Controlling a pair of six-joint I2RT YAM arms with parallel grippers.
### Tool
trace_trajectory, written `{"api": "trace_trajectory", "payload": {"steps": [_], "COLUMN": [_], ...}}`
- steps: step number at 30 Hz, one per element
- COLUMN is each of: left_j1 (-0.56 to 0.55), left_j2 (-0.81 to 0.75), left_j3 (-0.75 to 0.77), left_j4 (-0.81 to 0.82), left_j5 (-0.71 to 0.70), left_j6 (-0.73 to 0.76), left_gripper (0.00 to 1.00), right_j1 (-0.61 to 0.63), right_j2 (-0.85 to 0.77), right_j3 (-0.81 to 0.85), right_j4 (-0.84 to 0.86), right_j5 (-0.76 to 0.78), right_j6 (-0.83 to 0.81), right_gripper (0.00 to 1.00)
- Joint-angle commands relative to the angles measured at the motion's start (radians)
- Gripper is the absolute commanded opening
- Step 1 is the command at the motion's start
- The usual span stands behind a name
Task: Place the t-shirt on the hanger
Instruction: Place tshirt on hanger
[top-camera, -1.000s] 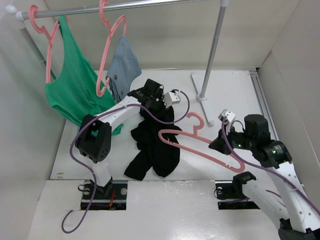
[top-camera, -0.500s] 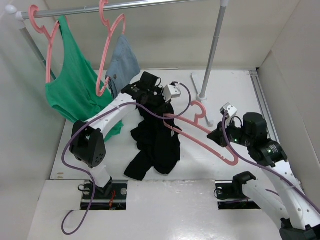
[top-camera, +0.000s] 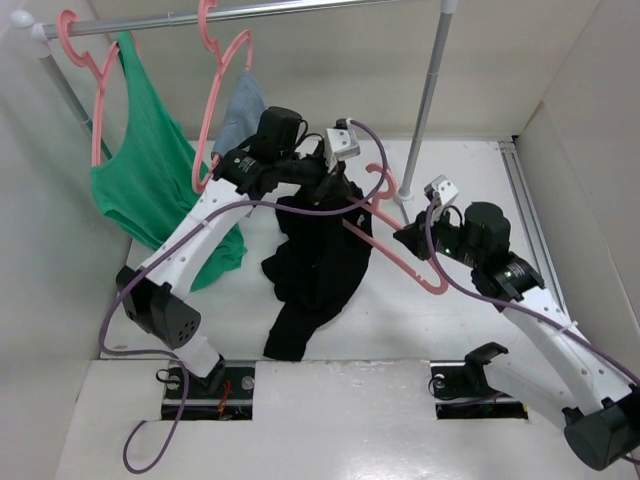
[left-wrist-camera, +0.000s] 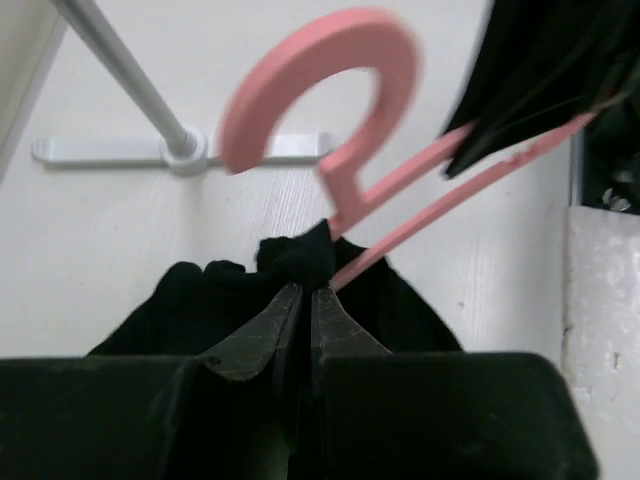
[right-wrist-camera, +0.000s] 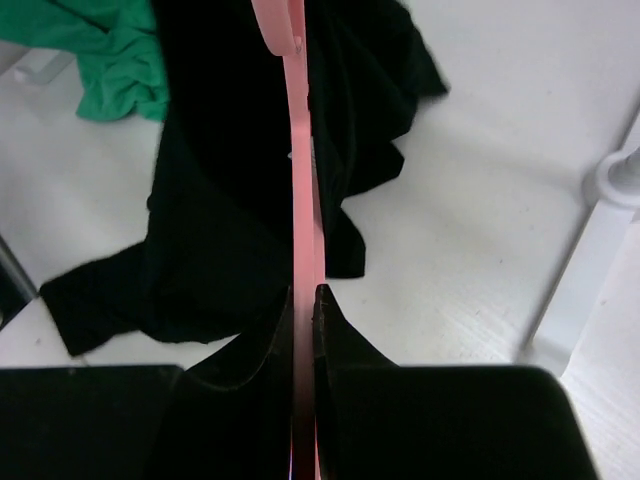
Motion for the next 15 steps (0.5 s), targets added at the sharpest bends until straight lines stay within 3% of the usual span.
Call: {"api": "trace_trajectory", "payload": {"steps": [1,4,8,12,15], "left_j1": [-0.004,-0.004,-0.013,-0.013,-0.013], "left_j2": [-0.117,-0.137,-0.137,-0.174,-0.197], "left_j3": [0.068,0.120,0.159,0.085,0.050], "left_j4": [0.041,0.038,-0.131,-0.320,-0.314], "left_j5": [0.140,0.203,0.226,0.204,0.162], "left_j6": [-0.055,-0.036,0.148,0.415,0.478], "left_gripper": [0.00,0.00,0.00,0.00,0.34], "right_j1": [0.006,0.006,0.006,-0.003,-0.003], "right_j2": [0.049,0.086,0.129,0.106,0.074], "right_j3": [0.110,0.135,0.147,0.095,0.006], "right_j4": [0.225,0.291,0.388,0.489,0.640], "right_j5": [0.062,0.071,0.032,0.003,-0.098], "right_j6": [-0.028,-0.064,-0.108,-0.129,-0.157], "right_gripper": [0.00,0.00,0.00,0.00,0.00]}}
